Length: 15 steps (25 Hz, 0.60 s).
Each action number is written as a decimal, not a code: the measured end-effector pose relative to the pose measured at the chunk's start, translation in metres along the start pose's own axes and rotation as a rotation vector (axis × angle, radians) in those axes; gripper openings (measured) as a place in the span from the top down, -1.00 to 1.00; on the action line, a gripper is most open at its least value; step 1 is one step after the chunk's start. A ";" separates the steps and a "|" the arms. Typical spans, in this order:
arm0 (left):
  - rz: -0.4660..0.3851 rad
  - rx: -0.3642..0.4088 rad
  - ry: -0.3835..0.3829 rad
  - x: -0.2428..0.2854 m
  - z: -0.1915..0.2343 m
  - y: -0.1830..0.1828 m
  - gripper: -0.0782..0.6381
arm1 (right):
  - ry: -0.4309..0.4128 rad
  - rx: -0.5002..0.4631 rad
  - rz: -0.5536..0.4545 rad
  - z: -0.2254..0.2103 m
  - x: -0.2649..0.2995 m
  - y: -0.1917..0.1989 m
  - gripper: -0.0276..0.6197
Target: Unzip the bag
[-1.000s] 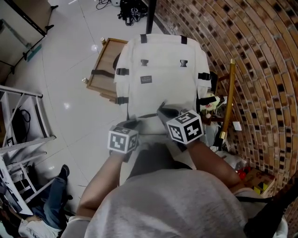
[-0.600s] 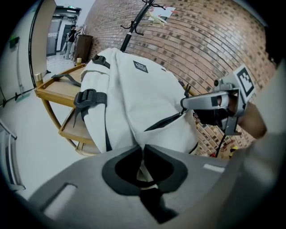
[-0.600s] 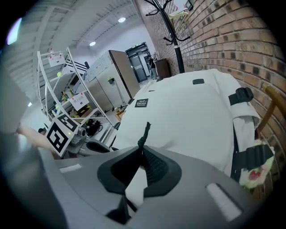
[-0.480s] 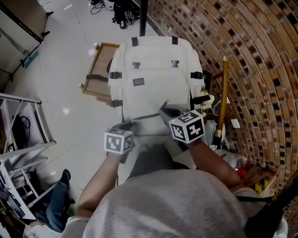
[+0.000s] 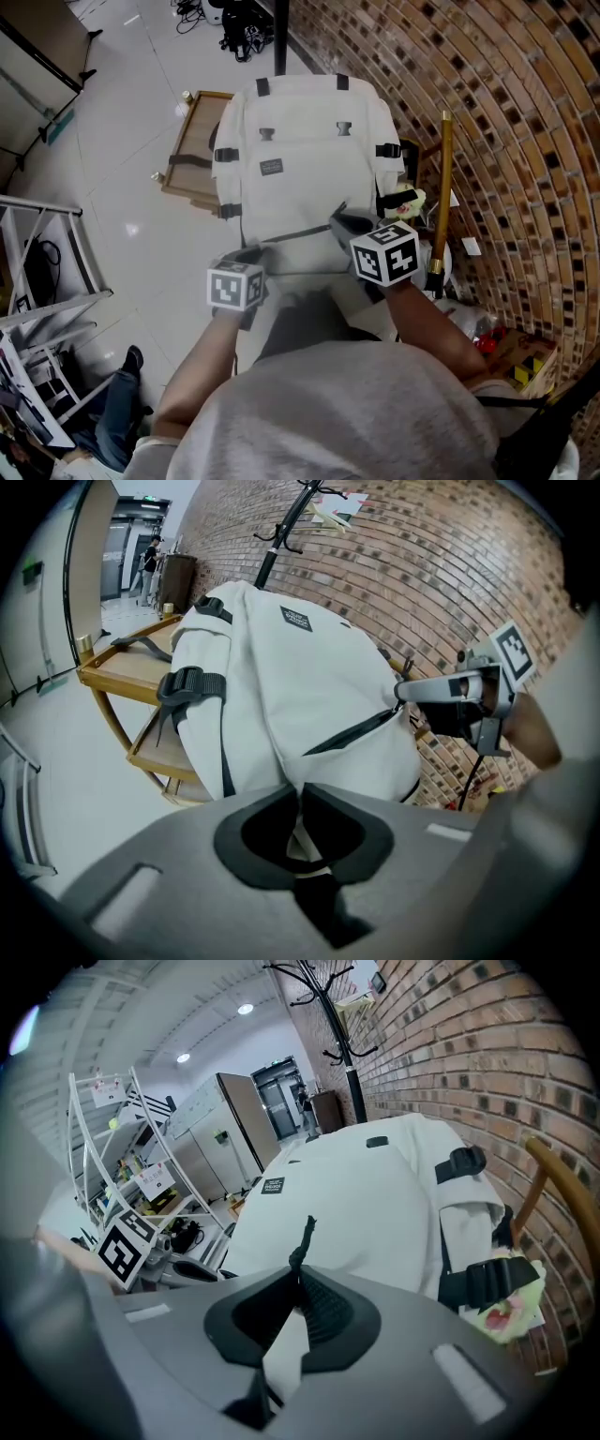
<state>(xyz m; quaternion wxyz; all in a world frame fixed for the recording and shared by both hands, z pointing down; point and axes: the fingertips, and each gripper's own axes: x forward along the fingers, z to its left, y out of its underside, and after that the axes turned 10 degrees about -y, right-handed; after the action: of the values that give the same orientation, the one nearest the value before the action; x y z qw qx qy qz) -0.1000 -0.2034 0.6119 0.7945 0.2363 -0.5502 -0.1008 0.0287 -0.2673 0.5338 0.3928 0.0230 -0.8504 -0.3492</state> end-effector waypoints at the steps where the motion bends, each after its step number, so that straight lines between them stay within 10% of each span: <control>1: 0.000 -0.002 -0.003 0.000 0.000 0.000 0.71 | 0.006 0.004 -0.004 -0.002 -0.002 0.000 0.86; 15: 0.018 -0.002 -0.013 0.007 0.003 0.002 0.71 | 0.083 0.066 -0.063 -0.035 -0.032 -0.002 0.86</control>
<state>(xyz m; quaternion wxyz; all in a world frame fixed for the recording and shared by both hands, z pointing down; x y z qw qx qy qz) -0.1009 -0.2054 0.6191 0.7921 0.2298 -0.5573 -0.0959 0.0742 -0.2789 0.5273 0.4158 0.0771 -0.8433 -0.3317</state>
